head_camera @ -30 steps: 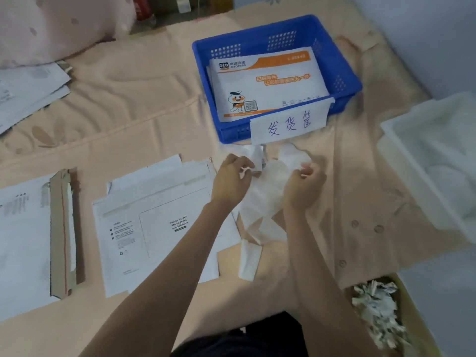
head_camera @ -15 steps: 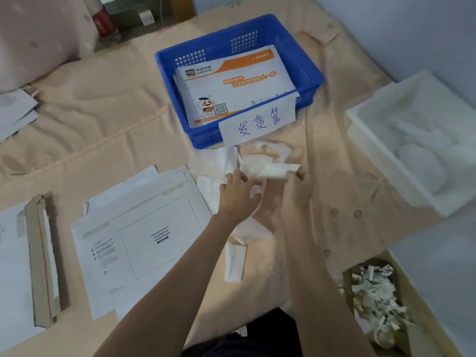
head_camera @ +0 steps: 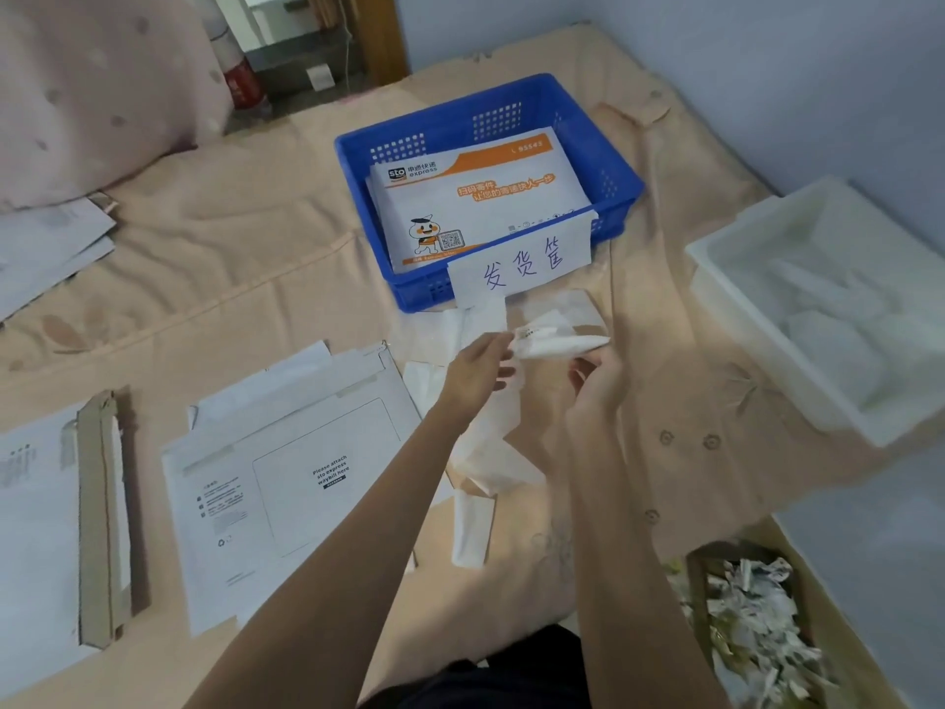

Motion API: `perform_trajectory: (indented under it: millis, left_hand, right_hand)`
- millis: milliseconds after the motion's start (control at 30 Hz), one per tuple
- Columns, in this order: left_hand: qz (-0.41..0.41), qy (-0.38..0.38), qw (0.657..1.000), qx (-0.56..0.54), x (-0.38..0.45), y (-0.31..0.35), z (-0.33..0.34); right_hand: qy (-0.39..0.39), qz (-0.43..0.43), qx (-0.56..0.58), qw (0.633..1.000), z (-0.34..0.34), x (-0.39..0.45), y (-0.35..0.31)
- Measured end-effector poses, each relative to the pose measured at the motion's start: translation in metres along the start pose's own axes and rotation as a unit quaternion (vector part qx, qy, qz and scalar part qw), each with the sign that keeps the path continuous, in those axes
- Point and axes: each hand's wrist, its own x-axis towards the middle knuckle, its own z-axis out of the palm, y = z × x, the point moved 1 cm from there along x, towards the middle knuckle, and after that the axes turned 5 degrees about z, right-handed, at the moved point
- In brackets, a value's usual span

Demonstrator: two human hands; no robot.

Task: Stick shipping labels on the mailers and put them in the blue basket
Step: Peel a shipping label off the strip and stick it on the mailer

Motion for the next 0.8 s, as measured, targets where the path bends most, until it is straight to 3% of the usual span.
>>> perform_trajectory:
  millis: [100,233,467,633,733,800]
  left_hand:
    - [-0.051,-0.010,0.999,0.005,0.000,-0.002,-0.003]
    - [-0.043,0.030,0.996,-0.074,-0.003,0.000,-0.014]
    - [-0.040,0.046,0.995,-0.080,-0.009,0.004,-0.036]
    - [-0.059,0.110,0.988,-0.091,-0.008,-0.007,-0.051]
    - [-0.068,0.173,0.977,-0.106,-0.006,-0.012,-0.061]
    - [-0.075,0.205,0.969,-0.116,-0.004,-0.015,-0.067]
  right_hand:
    - [-0.013,0.004,0.031,0.999,0.001,-0.005,-0.001]
    - [-0.087,0.007,0.078,0.993,0.005,-0.012,0.001]
    - [-0.120,-0.017,-0.012,0.993,0.024,-0.004,0.014]
    - [-0.155,-0.016,-0.133,0.979,0.028,0.002,0.030]
    - [-0.160,-0.108,-0.269,0.944,0.025,0.006,0.037]
    - [-0.135,-0.235,-0.409,0.871,0.024,0.008,0.041]
